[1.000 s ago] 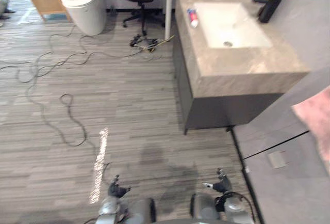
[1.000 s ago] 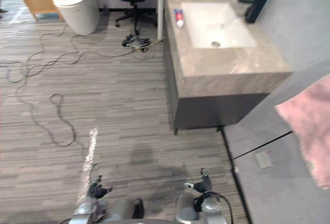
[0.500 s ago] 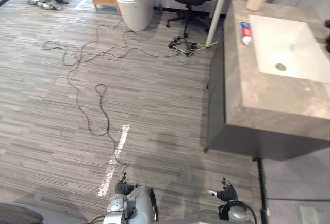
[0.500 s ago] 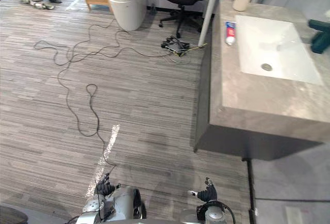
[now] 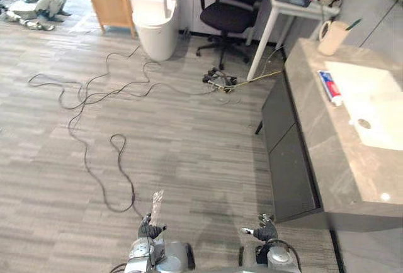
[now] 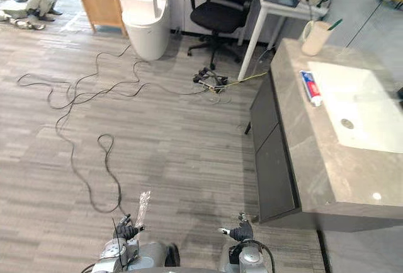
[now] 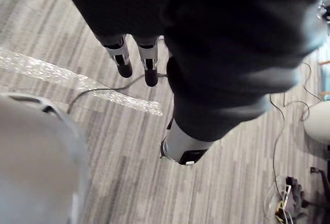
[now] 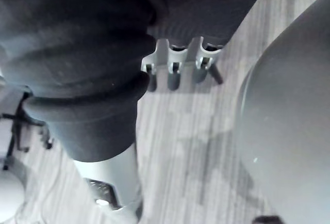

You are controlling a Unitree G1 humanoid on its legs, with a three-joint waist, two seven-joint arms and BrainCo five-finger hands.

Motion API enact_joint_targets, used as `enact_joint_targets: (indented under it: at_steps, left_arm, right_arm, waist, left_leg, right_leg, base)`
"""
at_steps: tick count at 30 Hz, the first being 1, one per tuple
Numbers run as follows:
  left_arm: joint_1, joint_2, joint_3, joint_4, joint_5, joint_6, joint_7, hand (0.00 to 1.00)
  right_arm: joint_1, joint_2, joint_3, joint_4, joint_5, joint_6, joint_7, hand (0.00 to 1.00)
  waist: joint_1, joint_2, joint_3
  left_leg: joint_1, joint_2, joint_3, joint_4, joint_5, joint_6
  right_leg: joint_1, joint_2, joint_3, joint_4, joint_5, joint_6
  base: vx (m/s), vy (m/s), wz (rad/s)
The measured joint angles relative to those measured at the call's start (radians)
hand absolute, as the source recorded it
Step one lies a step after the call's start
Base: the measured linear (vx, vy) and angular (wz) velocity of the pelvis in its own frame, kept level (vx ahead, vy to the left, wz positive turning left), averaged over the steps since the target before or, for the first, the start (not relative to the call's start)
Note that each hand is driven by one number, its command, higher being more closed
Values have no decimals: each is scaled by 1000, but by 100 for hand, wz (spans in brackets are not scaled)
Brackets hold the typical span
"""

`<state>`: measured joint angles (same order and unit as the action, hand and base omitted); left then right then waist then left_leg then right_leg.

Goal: Organize washtable

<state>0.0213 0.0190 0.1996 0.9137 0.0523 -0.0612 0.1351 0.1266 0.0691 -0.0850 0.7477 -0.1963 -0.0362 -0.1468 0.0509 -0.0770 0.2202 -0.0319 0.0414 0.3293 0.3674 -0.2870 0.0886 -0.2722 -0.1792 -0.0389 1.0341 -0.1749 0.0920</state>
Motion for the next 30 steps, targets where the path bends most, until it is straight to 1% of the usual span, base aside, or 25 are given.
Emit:
enact_joint_targets:
  at_steps: [1, 3, 4, 5, 7, 8, 9, 10, 11, 12, 13, 14, 15, 17, 18, 20, 21, 23, 24, 25, 26, 27, 28, 29, 30]
  left_arm:
    - [0, -1, -2, 2, 0, 1, -2, 0]
    - [0, -12, 2, 3, 0, 3, -2, 0]
    - [1, -18, 3, 3, 0, 7, -3, 0]
    - [3, -21, 4, 3, 4, 7, -6, 0]
    - [6, -36, 4, 8, 31, 7, -14, 0]
    - [7, -51, 4, 12, 41, 9, -23, 0]
    - [8, -57, 4, 13, 43, 9, -26, 0]
    - [8, -65, 4, 8, 48, 9, -28, 0]
    - [10, -71, 9, -5, 50, 8, -29, 0]
    - [12, -73, 10, -7, 51, 7, -29, 0]
    - [26, -72, 10, -13, 51, 7, -31, 0]
    - [27, -69, 12, -17, 51, 7, -32, 0]
    - [27, -59, 16, -23, 50, 6, -35, 0]
    - [27, -50, 28, -42, 49, 6, -42, 0]
    - [26, -53, 33, -44, 49, 6, -42, 0]
    - [26, -50, 35, -48, 49, 3, -41, 0]
    - [26, -53, 30, -50, 47, -7, -40, 0]
    - [30, -56, 27, -37, 39, -16, -32, 0]
    - [38, -48, 28, -34, 39, -16, -26, 0]
    - [59, -31, 37, -31, 39, -16, -19, 0]
    - [64, -17, 44, -30, 36, -14, -20, 0]
    - [62, 1, 48, -22, 37, -14, -19, 0]
    - [55, 5, 48, -14, 38, -12, -20, 0]
    - [47, 9, 48, -6, 37, -9, -18, 0]
    - [46, 8, 48, 1, 37, -8, -18, 0]
  right_arm:
    - [-1, 2, -12, -4, 0, -1, 0, 0]
    - [-9, -1, -48, 10, -1, 0, 0, 0]
    - [-14, 0, -67, 25, -2, 2, 0, 0]
    - [-13, -1, -73, 32, -5, 2, 1, 0]
    - [-10, -5, -91, 46, -8, 3, 2, 0]
    - [-12, -15, -111, 57, 1, 4, 12, 0]
    - [-16, -20, -110, 57, -4, 6, 15, 0]
    - [-16, -27, -110, 55, -7, 7, 16, 0]
    - [-15, -44, -109, 56, -7, 13, 17, 0]
    - [-15, -50, -105, 58, -8, 16, 17, 0]
    - [-21, -58, -106, 74, -7, 18, 15, 0]
    - [-26, -60, -106, 84, -6, 21, 14, 0]
    - [-29, -58, -105, 104, 2, 28, 14, 0]
    - [-28, -46, -105, 110, 12, 41, 13, 0]
    - [-28, -40, -108, 110, 28, 43, 13, 0]
    - [-30, -34, -119, 109, 39, 44, 11, 0]
    - [-25, -31, -126, 110, 39, 43, 10, 0]
    - [-19, -39, -151, 110, 39, 44, 10, 0]
    - [-8, -35, -151, 110, 38, 44, 6, 0]
    - [10, -29, -150, 110, 36, 44, 5, 0]
    - [14, -14, -147, 110, 36, 45, 6, 0]
    - [14, 2, -137, 113, 31, 46, 7, 0]
    - [12, 2, -126, 112, 27, 46, 13, 0]
    - [8, 2, -122, 111, 19, 44, 17, 0]
    - [7, 1, -126, 111, 18, 44, 16, 0]
  waist:
    - [-15, -4, -1]
    - [-21, -5, -1]
    - [-21, -8, -3]
    - [-29, -13, -7]
    - [-39, -8, -14]
    - [-54, 8, -28]
    - [-62, 23, -29]
    - [-68, 42, -28]
    - [-59, 75, -28]
    - [-53, 90, -30]
    - [-47, 98, -30]
    - [-40, 99, -29]
    - [-38, 80, -21]
    - [-35, 69, -22]
    - [-35, 52, -15]
    - [-33, 48, -16]
    - [-25, 46, -18]
    - [-16, 69, -24]
    - [-10, 77, -38]
    - [6, 60, -50]
    - [8, 35, -59]
    - [8, 0, -79]
    - [8, -7, -80]
    - [14, -15, -78]
    - [14, -13, -77]
  left_leg:
    - [33, -7, 3, -31, 0, 0]
    - [90, -21, 21, -83, -1, -5]
    - [124, -35, 31, -113, -6, -21]
    - [154, -54, 29, -132, -13, -31]
    - [192, -69, 2, -134, -53, -48]
    - [215, -47, -29, -89, -88, -77]
    - [193, -27, -53, -15, -96, -93]
    - [114, 14, -84, 208, -78, -142]
    - [30, 75, -95, 453, 3, -242]
    - [-14, 111, -109, 563, 23, -270]
    - [-62, 156, -118, 697, 21, -268]
    - [-76, 170, -122, 730, 16, -258]
    - [-119, 189, -137, 741, -6, -221]
    - [-159, 205, -135, 666, -31, -180]
    - [-189, 203, -148, 548, -42, -170]
    - [-228, 170, -232, 345, -38, -170]
    - [-253, 130, -336, 218, -30, -178]
    - [-249, 120, -463, 98, 25, -226]
    - [-238, 111, -449, 137, 65, -218]
    - [-226, 112, -389, 173, 84, -202]
    - [-212, 109, -348, 183, 64, -192]
    - [-192, 99, -291, 182, 49, -171]
    - [-181, 99, -261, 178, 44, -160]
    - [-129, 99, -181, 143, 34, -143]
    - [-102, 98, -156, 123, 33, -140]
  right_leg:
    - [-42, 20, -76, -74, -25, 3]
    - [-66, 35, -214, -279, -19, -16]
    - [-58, 61, -265, -433, -1, -41]
    - [-59, 85, -263, -539, 31, -78]
    - [-45, 112, -245, -591, 69, -138]
    - [-15, 128, -262, -592, 90, -200]
    - [5, 134, -280, -591, 66, -191]
    - [46, 146, -295, -596, 32, -195]
    - [101, 179, -287, -623, 12, -202]
    - [127, 196, -273, -631, 0, -206]
    - [178, 224, -235, -645, -19, -215]
    - [208, 233, -213, -657, -26, -213]
    - [285, 241, -165, -701, -33, -210]
    - [347, 231, -117, -741, -32, -209]
    - [377, 219, -80, -756, -32, -209]
    - [401, 195, -1, -765, -45, -187]
    - [409, 173, 63, -771, -71, -144]
    - [410, 161, 172, -752, -141, -76]
    - [410, 149, 221, -724, -167, -60]
    - [403, 132, 281, -697, -173, -44]
    - [389, 111, 296, -679, -169, -37]
    - [332, 79, 278, -620, -147, -10]
    - [304, 66, 256, -580, -130, -7]
    - [229, 17, 170, -464, -92, 1]
    - [210, -6, 110, -428, -94, -2]
  base:
    - [258, 7, 2]
    - [278, 18, -4]
    - [333, 49, -5]
    - [355, 40, 5]
    - [476, -15, 39]
    - [680, -54, 57]
    - [706, -96, 64]
    - [708, -95, 25]
    - [572, -71, -6]
    - [580, -4, -70]
    - [454, 32, -79]
    - [533, 37, -105]
    - [488, 50, -92]
    - [448, 89, -87]
    - [392, 189, -96]
    - [399, 298, -105]
    - [345, 358, -119]
    - [375, 506, -155]
    - [369, 540, -182]
    - [318, 442, -156]
    - [352, 480, -162]
    - [334, 444, -106]
    - [401, 553, -130]
    - [235, 349, -103]
    - [252, 379, -124]
